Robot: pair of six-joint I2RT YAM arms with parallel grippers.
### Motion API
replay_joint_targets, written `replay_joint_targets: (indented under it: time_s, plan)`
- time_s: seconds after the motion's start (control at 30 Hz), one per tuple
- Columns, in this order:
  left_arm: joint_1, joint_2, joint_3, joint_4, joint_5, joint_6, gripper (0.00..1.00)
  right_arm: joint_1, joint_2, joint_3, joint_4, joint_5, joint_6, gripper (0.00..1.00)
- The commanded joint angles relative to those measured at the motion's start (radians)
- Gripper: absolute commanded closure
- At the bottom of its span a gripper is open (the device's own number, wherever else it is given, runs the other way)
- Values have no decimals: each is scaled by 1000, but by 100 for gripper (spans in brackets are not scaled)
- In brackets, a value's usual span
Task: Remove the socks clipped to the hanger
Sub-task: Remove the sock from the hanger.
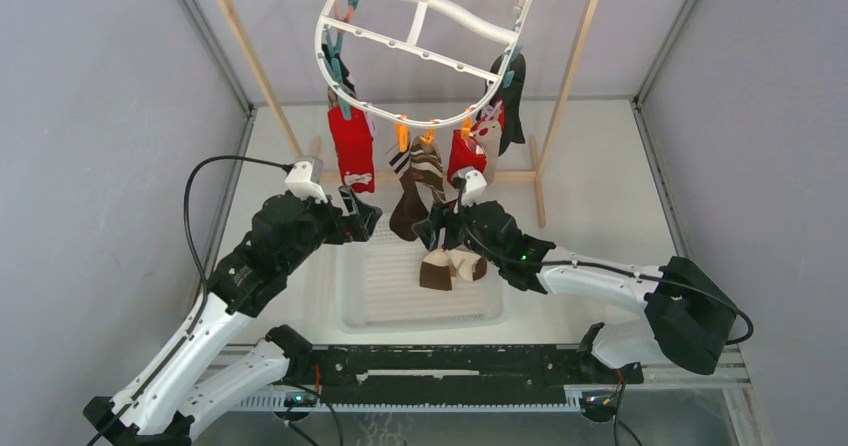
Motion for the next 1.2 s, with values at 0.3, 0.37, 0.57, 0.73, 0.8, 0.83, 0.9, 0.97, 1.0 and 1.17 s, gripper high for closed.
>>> replay_joint_targets:
  time_s: [0.3, 0.37, 0.57, 0.73, 0.8, 0.83, 0.9, 0.97, 1.0, 1.17]
  plan:
    - [6, -5, -22, 36, 20, 28, 0, -63, 158, 69, 224, -182, 47, 30]
    - [6, -7, -22, 36, 22, 27, 0, -63, 187, 91, 228, -197, 51, 31]
    - [7, -19, -21, 25, 25, 36, 0, -63, 254, 120, 259, -227, 84, 36]
    - [7, -35, -24, 11, 21, 38, 0, -62, 275, 119, 263, -232, 101, 42]
    - [7, -40, -24, 8, 21, 39, 0, -61, 278, 120, 266, -237, 100, 50]
    - [7, -40, -23, 8, 22, 38, 0, -62, 277, 120, 268, -240, 100, 55]
    - [7, -40, -17, 3, 21, 39, 0, -62, 272, 120, 267, -243, 98, 67]
    - [7, -39, -8, 0, 22, 40, 0, -61, 260, 120, 260, -244, 95, 78]
    - [7, -37, -3, -3, 23, 43, 0, -62, 255, 123, 247, -244, 92, 85]
    - [7, -12, 37, -2, 34, 52, 0, -54, 223, 128, 206, -243, 80, 100]
